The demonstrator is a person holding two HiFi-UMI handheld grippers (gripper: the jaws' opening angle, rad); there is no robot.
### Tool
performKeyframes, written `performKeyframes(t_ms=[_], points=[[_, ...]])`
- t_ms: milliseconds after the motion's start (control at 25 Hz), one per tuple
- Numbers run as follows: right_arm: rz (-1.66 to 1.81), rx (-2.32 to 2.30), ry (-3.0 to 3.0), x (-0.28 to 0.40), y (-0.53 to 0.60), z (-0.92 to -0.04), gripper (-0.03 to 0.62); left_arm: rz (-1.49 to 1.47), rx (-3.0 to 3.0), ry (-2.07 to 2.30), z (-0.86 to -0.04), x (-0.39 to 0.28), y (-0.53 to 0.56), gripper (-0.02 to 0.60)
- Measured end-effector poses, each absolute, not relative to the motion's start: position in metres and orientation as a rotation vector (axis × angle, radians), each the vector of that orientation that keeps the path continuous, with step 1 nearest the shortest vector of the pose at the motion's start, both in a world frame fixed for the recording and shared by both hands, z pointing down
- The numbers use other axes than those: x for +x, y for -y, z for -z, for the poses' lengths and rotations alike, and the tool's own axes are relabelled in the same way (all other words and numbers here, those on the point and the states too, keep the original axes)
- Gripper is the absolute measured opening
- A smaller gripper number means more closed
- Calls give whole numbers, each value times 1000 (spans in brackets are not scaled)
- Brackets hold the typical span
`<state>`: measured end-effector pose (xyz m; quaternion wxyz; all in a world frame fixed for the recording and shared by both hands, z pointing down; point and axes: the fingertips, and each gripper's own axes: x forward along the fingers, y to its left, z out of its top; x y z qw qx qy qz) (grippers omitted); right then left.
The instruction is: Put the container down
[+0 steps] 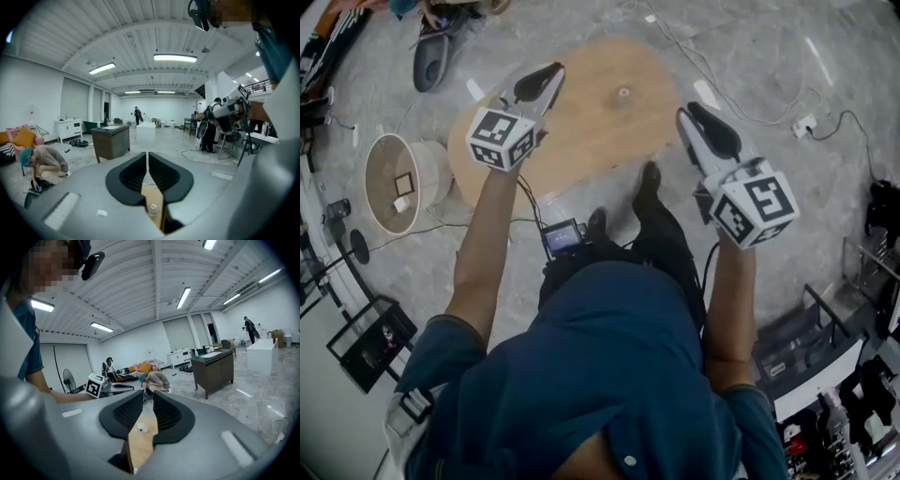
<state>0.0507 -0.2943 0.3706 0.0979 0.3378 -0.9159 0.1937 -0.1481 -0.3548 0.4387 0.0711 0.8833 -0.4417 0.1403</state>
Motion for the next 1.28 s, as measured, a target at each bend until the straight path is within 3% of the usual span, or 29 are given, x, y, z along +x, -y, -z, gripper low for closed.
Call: performKeyframes(t_ms=[40, 240, 680, 1280], points=[[-559, 999, 2721, 46, 289, -360, 75, -406, 2669, 1347, -420, -153, 346, -2], [-434, 1001, 2758, 20, 262, -311, 11, -310, 2723, 1362, -340, -175, 293, -2], [-140, 1014, 2863, -11, 204, -213, 9, -215, 2871, 1373, -217, -202, 188, -2], [11, 1050, 2863, -9, 162, -161, 6, -284, 2943, 1327, -183, -192, 132, -2]])
